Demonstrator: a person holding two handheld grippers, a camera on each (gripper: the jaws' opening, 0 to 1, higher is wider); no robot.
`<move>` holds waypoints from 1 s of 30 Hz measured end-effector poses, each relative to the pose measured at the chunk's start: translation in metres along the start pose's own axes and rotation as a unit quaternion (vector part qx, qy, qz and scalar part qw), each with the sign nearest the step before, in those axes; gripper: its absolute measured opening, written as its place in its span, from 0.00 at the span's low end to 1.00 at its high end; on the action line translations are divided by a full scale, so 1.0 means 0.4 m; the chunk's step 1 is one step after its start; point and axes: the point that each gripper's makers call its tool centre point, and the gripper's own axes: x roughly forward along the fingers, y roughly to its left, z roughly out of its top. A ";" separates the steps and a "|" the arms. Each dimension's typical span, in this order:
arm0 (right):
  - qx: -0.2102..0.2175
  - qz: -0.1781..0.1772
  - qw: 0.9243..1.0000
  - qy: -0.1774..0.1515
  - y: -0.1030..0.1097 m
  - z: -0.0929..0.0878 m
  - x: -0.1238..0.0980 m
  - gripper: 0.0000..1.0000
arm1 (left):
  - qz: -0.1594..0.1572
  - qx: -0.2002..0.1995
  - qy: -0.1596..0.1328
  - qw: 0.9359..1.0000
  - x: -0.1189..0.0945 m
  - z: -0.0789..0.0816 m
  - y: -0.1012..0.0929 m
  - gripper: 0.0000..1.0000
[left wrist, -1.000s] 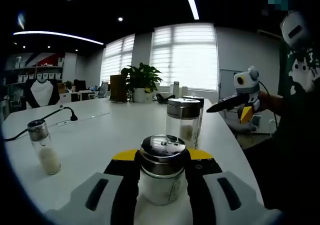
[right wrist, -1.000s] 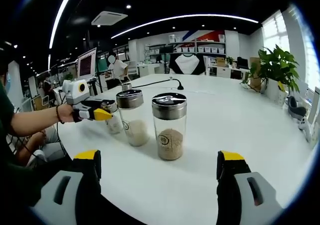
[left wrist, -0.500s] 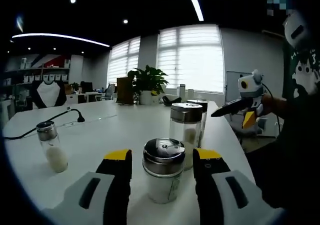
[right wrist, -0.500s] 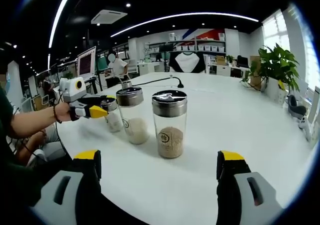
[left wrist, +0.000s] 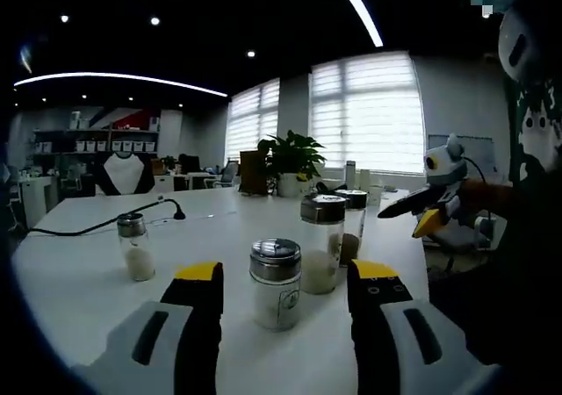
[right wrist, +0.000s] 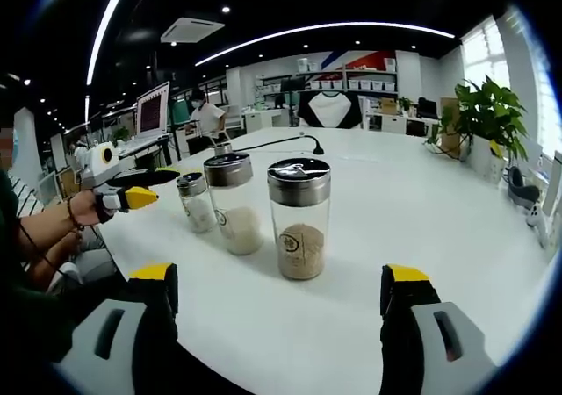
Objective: Rotate the seasoning bottle until the label or dispensing opening points toward the visible target arrow and the bottle remains upright within the marked orientation range
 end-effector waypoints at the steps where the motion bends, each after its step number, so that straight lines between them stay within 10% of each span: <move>1: 0.000 0.001 1.000 0.000 0.001 0.001 0.000 0.98 | 0.004 -0.002 -0.004 1.000 -0.006 0.005 -0.003 0.60; 30: 0.000 0.001 1.000 -0.006 0.011 0.006 -0.002 0.98 | 0.159 0.023 -0.056 0.985 -0.159 0.131 -0.016 0.62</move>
